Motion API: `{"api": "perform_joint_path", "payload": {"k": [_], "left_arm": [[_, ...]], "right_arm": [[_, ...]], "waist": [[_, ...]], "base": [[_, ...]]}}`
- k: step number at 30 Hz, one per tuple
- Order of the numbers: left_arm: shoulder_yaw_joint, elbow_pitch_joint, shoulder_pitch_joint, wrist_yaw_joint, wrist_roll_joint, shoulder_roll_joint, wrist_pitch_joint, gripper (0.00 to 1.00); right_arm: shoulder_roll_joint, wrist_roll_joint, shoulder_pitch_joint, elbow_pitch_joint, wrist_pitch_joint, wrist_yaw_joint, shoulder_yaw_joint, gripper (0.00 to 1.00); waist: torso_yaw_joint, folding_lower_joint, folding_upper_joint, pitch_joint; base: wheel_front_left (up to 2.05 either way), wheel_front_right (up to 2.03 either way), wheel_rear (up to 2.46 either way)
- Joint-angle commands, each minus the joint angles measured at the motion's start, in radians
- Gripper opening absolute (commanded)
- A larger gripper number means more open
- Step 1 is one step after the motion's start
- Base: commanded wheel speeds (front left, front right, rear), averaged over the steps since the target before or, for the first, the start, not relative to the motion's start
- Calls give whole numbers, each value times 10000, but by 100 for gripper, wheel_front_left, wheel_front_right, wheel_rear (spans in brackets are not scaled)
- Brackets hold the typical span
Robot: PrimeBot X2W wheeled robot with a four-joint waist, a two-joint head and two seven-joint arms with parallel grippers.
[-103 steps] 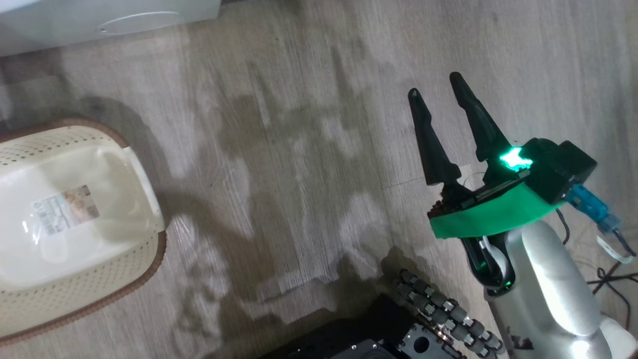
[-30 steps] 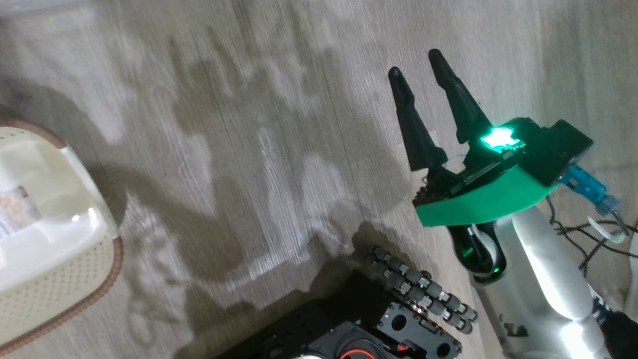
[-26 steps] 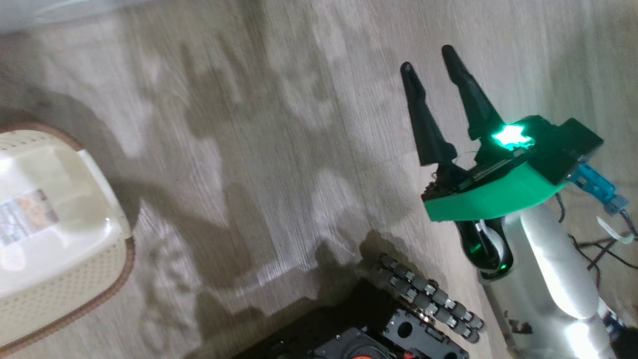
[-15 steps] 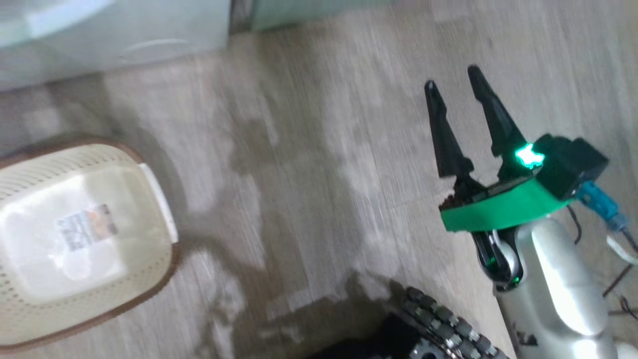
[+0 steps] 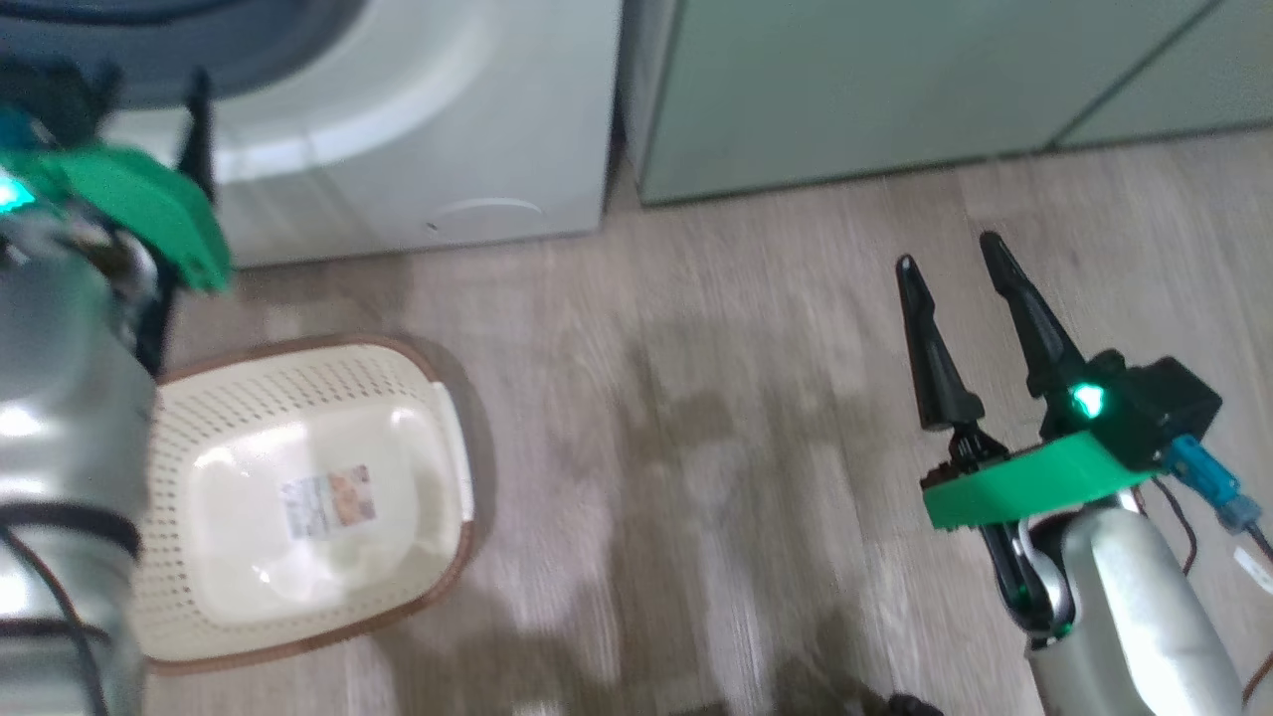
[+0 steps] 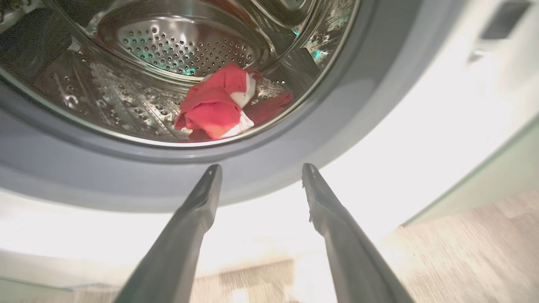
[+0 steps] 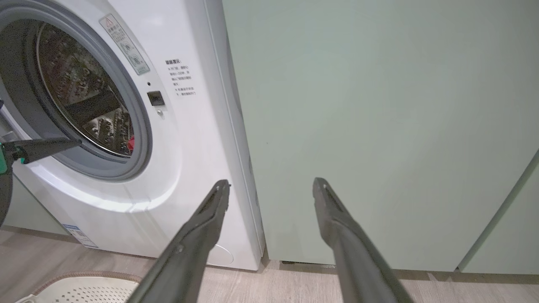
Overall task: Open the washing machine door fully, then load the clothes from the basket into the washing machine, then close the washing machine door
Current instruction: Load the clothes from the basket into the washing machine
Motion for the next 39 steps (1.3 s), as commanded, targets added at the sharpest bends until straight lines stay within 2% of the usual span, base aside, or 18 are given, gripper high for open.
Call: {"api": "perform_joint_path", "payload": {"k": [1, 8, 15, 21, 25, 28, 32, 39], "left_arm": [[171, -469, 173, -36, -158, 269, -122, 100], [393, -2211, 2690, 50, -389, -335, -124, 100], [819, -4329, 5059, 474, -295, -545, -125, 100], [1168, -6703, 7144, 838, -31, -1100, -125, 100], [1229, -7712, 8014, 924, 216, -1426, -125, 100], [1313, -8128, 8362, 895, 173, -1621, -125, 100], [1389, -9163, 8973, 608, 360, -1848, -125, 100], [1299, -9516, 9457, 395, 601, -2018, -126, 100]], "right_arm": [[-131, -70, 108, -303, -92, 0, 156, 100], [-321, -105, 755, -240, -92, 0, 114, 100], [-370, -129, 1223, -186, -92, 0, 140, 100], [-313, -119, 1737, -194, -92, 0, 16, 100], [-246, -107, 1989, -307, -92, 0, -146, 100], [-212, -109, 2083, -370, -92, 0, -265, 100], [-101, -157, 2149, -442, -92, 0, -313, 100], [15, -162, 2152, -453, -92, 0, -256, 100]], "waist": [[597, 1, -1, -749], [1207, 1, -1, -1955], [1533, 1, -1, -3043], [1751, 1, -1, -3839], [1872, 1, -1, -4068], [1914, 1, -1, -4140], [2009, 1, -1, -4193], [2016, 1, -1, -4200]], "base": [[0, 0, 0], [0, 0, 0], [0, 0, 0], [0, 0, 0], [0, 0, 0], [0, 0, 0], [0, 0, 0], [0, 0, 0]]}}
